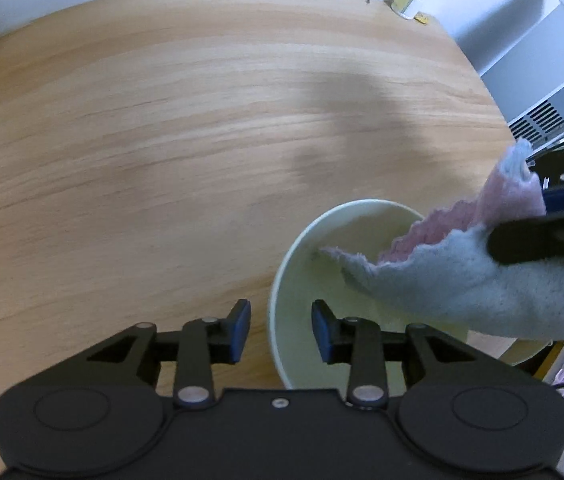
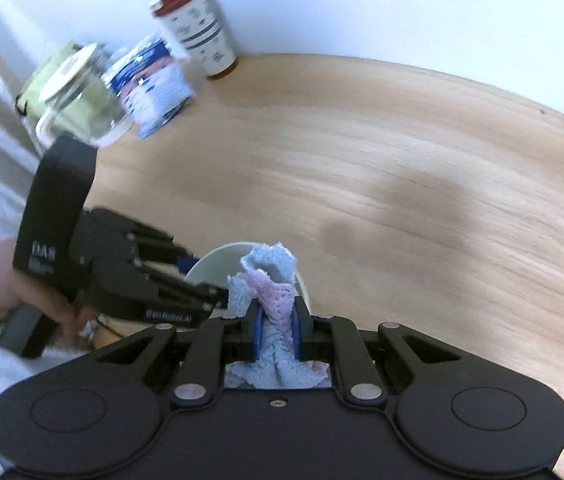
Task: Clean bowl
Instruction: 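Tilt the bowl with the left tool while the right tool wipes near its rim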
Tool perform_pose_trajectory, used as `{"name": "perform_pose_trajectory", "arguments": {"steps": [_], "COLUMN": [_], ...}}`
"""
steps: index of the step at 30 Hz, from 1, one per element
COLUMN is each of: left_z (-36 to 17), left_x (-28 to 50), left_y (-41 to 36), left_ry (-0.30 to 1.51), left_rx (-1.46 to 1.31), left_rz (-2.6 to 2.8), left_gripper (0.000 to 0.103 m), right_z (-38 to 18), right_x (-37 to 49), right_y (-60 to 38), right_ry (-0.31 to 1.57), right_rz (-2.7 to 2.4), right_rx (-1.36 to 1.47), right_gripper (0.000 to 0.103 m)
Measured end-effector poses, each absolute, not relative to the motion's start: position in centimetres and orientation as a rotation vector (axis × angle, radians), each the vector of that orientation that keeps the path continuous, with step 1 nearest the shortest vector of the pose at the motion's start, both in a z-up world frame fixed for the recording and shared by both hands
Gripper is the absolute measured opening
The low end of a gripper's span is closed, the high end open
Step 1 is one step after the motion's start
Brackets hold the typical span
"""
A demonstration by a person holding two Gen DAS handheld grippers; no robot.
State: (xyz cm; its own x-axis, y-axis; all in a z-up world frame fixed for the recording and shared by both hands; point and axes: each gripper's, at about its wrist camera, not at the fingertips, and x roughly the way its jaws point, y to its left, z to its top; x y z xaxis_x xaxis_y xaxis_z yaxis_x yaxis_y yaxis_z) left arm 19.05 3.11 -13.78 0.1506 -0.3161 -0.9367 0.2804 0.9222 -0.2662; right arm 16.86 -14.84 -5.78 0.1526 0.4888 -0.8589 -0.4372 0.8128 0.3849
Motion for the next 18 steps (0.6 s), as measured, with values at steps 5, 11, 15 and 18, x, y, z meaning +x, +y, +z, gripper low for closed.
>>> {"name": "perform_pose_trajectory", "arguments": {"steps": [5,11,15,18], "left_z": [-14.2,-14.5,-14.7,-14.7], "left_x": [19.1,19.1,19.2,19.2], "left_y": [2.9,3.0,3.2,3.2], "left_ry": [1.363,1.368,1.368,1.362], "left_rx": [-0.014,-0.028,-0.057,-0.064], "left_rz": [-0.441,-0.449,-0.445,-0.446], "left_gripper": [0.026,0.019,0.017,0.016], "right_z": [-6.2,-6.7,-7.2,-7.4], "right_x": [17.3,16.5,15.6,14.8], "right_y": [-14.5,-13.5,-11.9,-10.1], "right_ry": [1.239,1.254,1.260,1.254], "right_rz": [0.663,0.721,0.757,0.791], "right_rx": [0.035,-0.096,-0.198,-0.318], "right_gripper": [0.016,0.021,0.044,0.052]}}
